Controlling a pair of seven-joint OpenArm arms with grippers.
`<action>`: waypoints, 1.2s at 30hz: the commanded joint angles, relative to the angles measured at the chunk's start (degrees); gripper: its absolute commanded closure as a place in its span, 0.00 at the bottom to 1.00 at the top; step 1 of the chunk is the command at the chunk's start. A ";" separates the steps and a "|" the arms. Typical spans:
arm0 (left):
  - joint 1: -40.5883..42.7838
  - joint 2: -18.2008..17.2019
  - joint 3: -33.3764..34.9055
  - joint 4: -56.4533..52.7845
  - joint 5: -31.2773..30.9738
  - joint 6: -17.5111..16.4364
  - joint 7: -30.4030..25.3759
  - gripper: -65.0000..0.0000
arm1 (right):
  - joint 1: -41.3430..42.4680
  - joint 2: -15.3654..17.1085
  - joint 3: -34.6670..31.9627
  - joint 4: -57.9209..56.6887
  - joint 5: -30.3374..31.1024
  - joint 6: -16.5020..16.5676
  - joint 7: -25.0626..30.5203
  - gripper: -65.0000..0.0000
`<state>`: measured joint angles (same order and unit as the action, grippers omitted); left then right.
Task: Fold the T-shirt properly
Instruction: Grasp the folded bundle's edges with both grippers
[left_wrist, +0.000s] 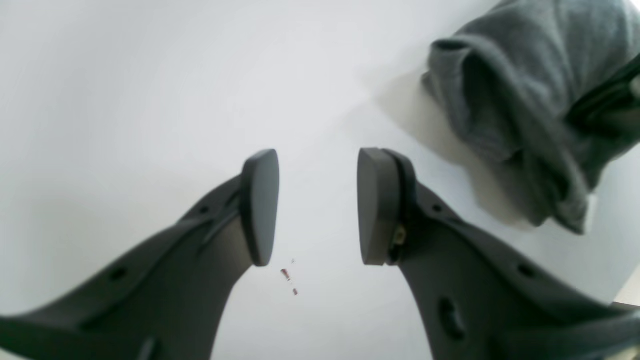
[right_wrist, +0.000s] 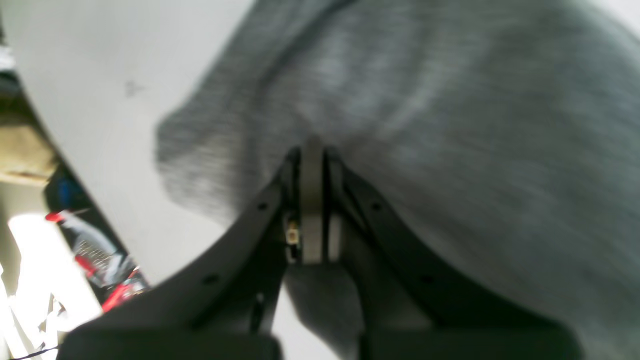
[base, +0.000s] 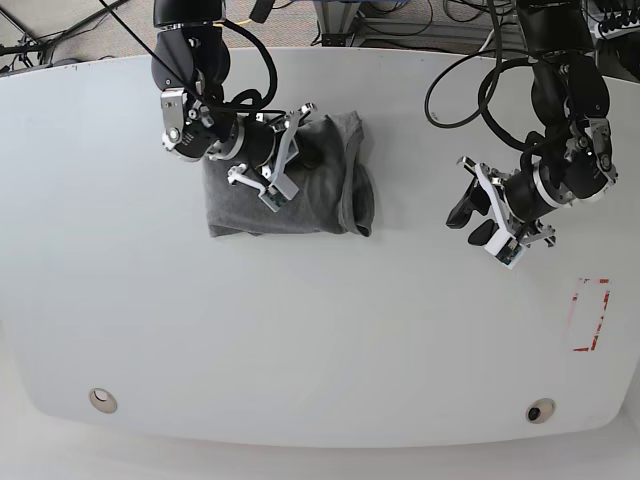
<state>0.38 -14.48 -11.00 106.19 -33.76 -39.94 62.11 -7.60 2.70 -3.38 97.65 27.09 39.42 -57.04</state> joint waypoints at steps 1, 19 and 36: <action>-1.57 -0.77 1.20 0.93 -0.48 -0.06 -0.96 0.64 | 0.78 -0.37 -3.26 -0.90 1.52 0.58 4.07 0.98; -0.87 1.25 17.73 1.90 6.64 -0.06 -0.96 0.64 | 1.57 9.39 0.17 9.21 2.23 -4.03 4.42 0.98; 0.80 6.35 40.32 1.54 28.70 -0.06 -1.23 0.64 | 11.68 13.34 4.12 -2.83 1.61 -3.95 4.77 0.99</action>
<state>1.76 -7.92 29.65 106.83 -4.95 -40.07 61.43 2.66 15.53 0.43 94.63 27.22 35.31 -54.02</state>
